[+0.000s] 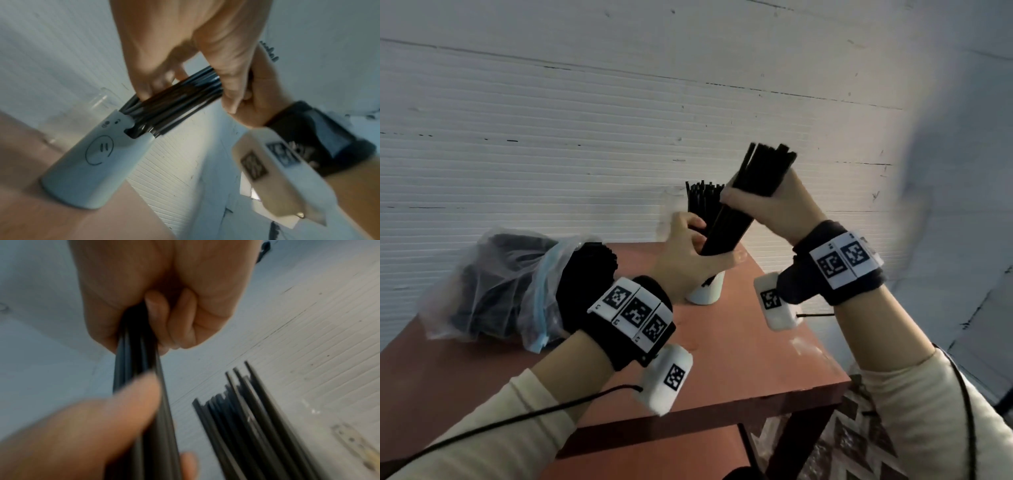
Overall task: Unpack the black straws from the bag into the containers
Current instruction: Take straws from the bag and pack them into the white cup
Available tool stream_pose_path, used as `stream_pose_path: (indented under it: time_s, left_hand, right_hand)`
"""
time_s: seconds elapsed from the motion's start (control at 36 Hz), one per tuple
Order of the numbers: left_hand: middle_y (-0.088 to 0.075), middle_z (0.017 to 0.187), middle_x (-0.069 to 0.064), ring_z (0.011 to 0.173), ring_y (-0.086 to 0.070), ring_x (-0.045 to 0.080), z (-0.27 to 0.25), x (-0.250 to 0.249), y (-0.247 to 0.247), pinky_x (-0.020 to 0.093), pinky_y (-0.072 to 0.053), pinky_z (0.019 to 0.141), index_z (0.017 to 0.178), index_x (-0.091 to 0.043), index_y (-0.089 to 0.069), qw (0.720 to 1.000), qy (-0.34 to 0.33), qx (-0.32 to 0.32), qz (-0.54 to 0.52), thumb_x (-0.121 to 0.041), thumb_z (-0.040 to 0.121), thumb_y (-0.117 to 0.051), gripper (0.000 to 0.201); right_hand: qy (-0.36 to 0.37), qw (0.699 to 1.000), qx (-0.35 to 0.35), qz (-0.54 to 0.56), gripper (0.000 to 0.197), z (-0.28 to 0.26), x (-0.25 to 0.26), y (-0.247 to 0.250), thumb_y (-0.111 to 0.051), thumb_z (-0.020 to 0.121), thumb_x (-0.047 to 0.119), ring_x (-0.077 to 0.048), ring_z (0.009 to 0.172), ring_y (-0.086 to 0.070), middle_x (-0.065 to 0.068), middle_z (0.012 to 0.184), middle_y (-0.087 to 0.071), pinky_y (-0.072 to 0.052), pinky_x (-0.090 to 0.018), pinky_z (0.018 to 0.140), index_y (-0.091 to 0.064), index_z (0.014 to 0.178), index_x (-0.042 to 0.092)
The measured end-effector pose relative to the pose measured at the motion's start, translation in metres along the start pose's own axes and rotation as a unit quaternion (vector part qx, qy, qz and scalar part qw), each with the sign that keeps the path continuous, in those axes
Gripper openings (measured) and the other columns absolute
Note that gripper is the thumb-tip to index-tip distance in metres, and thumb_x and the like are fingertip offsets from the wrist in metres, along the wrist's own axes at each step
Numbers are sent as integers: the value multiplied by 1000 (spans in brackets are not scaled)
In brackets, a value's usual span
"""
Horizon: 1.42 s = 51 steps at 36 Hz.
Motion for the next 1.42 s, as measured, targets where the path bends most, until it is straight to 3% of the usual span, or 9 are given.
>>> stream_pose_path:
  time_s: [0.08,0.25,0.47,0.61,0.75,0.83,0.97,1.19,1.42]
  left_hand:
    - [-30,134,4,126,-36,16,11,4,13,34,-40,103,130,-32,-19,996,-6,-77,38,-40,55,-90,103]
    - [-22,155,4,141,-30,23,45,51,-6,46,-32,115,149,-29,14,991,106,21,84,-38,46,-93,149]
    - [-54,124,2,113,-54,21,64,71,-4,33,-47,90,140,-15,-29,980,113,47,154,-23,62,-88,98]
    - [-58,120,-2,112,-56,19,66,75,-1,32,-48,92,135,-18,-38,981,106,49,156,-26,60,-89,92]
    - [-57,122,1,112,-55,21,63,73,1,37,-48,96,135,-16,-38,983,101,50,148,-23,61,-90,91]
    - [-57,122,2,112,-56,22,62,70,2,39,-48,97,136,-16,-37,982,95,49,154,-24,60,-90,92]
    - [-55,114,-4,108,-54,19,62,68,2,33,-47,94,134,-18,-38,985,86,46,143,-20,62,-89,88]
    - [-58,116,-3,109,-57,20,62,68,2,32,-47,92,132,-20,-42,985,71,41,151,-20,61,-90,85]
    - [-59,119,-1,112,-57,20,62,68,3,37,-47,100,132,-19,-42,985,75,30,150,-22,59,-92,89]
  right_hand:
    - [-19,998,-61,15,17,16,-9,28,-70,84,11,2,57,-54,-1,71,-61,-41,-14,52,-65,84,-5]
    - [-35,995,-89,11,11,38,-21,43,-69,84,11,2,53,-53,6,66,-60,-40,-11,49,-64,74,9]
    - [-34,996,-55,-59,32,47,-35,22,-68,83,23,-30,70,-62,-26,83,-63,-52,-41,65,-62,83,-9]
    - [-29,997,-12,-71,32,48,-39,2,-66,82,24,-21,64,-58,-25,79,-61,-49,-36,60,-60,79,-8]
    - [-41,993,8,-112,50,48,-52,-9,-64,75,46,-33,84,-58,-20,78,-61,-50,-50,83,-56,76,-4]
    - [-56,983,-7,-175,34,43,-61,-8,-66,83,45,-20,105,-40,6,80,-51,-35,-42,98,-45,71,21]
    - [-61,976,-3,-209,29,39,-62,-9,-62,82,59,-21,117,-31,0,114,-45,-29,-41,103,-50,83,32]
    - [52,992,-104,-44,77,33,-37,10,-71,85,30,-14,128,-41,-2,144,-34,-40,-27,103,-24,144,19]
    - [136,971,-37,-195,31,25,-39,-27,-50,94,18,-14,108,-56,-6,120,-59,-37,-8,93,-62,119,6]
Point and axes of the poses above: each hand's wrist, its own z-axis towards the middle knuckle, its own y-axis out of the back of the hand, x = y × z, the point moved 10 cm from there along z, towards the middle knuckle
